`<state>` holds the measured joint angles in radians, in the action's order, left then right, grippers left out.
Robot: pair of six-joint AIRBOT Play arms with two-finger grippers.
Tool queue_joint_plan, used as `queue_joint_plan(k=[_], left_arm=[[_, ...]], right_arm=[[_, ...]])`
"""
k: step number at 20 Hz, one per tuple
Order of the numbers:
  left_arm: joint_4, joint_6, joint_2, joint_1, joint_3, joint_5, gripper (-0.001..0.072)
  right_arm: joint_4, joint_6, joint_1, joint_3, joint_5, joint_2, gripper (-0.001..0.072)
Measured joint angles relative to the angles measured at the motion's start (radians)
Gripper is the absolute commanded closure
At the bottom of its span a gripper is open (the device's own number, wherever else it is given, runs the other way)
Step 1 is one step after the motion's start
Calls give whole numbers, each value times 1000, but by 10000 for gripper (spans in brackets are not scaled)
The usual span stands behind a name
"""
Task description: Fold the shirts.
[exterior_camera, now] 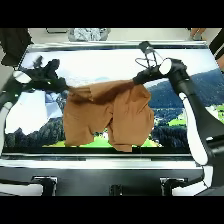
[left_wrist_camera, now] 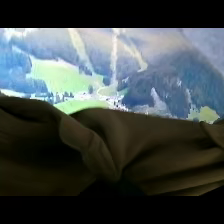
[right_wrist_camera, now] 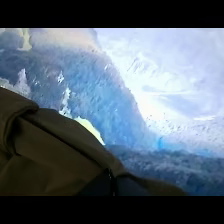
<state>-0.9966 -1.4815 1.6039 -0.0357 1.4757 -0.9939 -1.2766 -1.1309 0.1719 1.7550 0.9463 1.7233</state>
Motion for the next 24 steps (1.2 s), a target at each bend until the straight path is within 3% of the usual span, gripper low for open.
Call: queue_joint_plan(k=[1,2,3,4,5,8,12,13,14,17,21,24], left_arm=[[18,0,29,2,-1,-5,501],[36,3,51,3,2,-12,159],[46,10,68,-1,14,-26,125],[56,23,79,-11,35,-46,260],[60,35,86,-26,63,-77,328],[6,55,98,-99,149,-224,190],[-85,61,105,-167,95,-402,196],[-92,70,105,-171,51,-420,196],[-91,82,105,-172,10,-423,196],[-81,111,106,-162,-107,-386,196],[-66,129,119,-133,-171,-338,207],[-54,132,133,-116,-186,-322,438]], right_arm=[[14,-4,0,0,8,18,526],[26,-8,0,0,11,26,262],[41,-10,-5,3,17,26,228],[50,-10,-13,8,28,18,231],[64,-9,-28,16,50,1,247],[74,40,-122,29,175,-66,280],[80,107,-268,-34,503,-130,275],[92,128,-286,-85,573,-152,256],[101,145,-298,-143,622,-176,188],[128,185,-318,-360,664,-271,84],[140,205,-327,-599,634,-367,62],[157,208,-328,-739,599,-397,39]])
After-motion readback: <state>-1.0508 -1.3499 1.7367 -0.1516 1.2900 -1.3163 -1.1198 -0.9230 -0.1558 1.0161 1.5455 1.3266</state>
